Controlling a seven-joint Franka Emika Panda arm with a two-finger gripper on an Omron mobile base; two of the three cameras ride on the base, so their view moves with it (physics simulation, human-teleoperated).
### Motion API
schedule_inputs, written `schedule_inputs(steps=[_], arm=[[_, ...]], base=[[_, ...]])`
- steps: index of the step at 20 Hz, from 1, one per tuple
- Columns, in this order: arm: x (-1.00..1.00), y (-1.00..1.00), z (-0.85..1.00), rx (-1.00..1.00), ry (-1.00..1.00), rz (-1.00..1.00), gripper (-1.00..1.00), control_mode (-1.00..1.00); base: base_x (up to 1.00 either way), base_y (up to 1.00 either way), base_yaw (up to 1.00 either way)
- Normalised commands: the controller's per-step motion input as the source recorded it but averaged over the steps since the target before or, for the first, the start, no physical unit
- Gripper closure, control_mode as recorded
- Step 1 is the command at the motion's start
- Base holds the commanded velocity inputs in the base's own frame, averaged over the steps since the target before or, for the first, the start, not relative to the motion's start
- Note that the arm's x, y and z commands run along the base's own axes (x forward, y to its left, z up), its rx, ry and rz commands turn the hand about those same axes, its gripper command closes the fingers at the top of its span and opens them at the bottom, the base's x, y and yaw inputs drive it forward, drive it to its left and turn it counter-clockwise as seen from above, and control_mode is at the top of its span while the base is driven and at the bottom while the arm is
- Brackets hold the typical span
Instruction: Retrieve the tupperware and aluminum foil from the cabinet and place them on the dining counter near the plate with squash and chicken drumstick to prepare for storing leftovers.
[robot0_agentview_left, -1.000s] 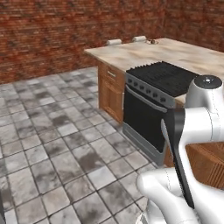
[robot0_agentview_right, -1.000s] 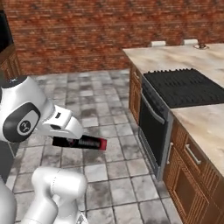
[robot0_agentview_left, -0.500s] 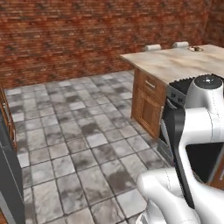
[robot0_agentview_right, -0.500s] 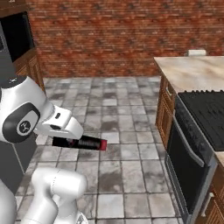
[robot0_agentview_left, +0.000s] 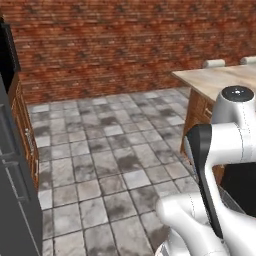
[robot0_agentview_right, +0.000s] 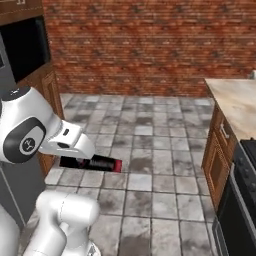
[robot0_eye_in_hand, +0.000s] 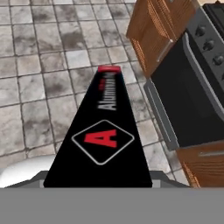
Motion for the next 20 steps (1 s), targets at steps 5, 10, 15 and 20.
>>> schedule_inputs(steps=[5, 10, 15, 20], arm=[[0.0, 0.0, 0.0, 0.0, 0.0, 0.0, 1.0, 1.0], [0.0, 0.0, 0.0, 0.0, 0.0, 0.0, 1.0, 1.0], [0.0, 0.0, 0.0, 0.0, 0.0, 0.0, 1.0, 1.0], [0.0, 0.0, 0.0, 0.0, 0.0, 0.0, 1.0, 1.0]], base=[[1.0, 0.0, 0.21], [1.0, 0.0, 0.14], [1.0, 0.0, 0.06], [1.0, 0.0, 0.0]])
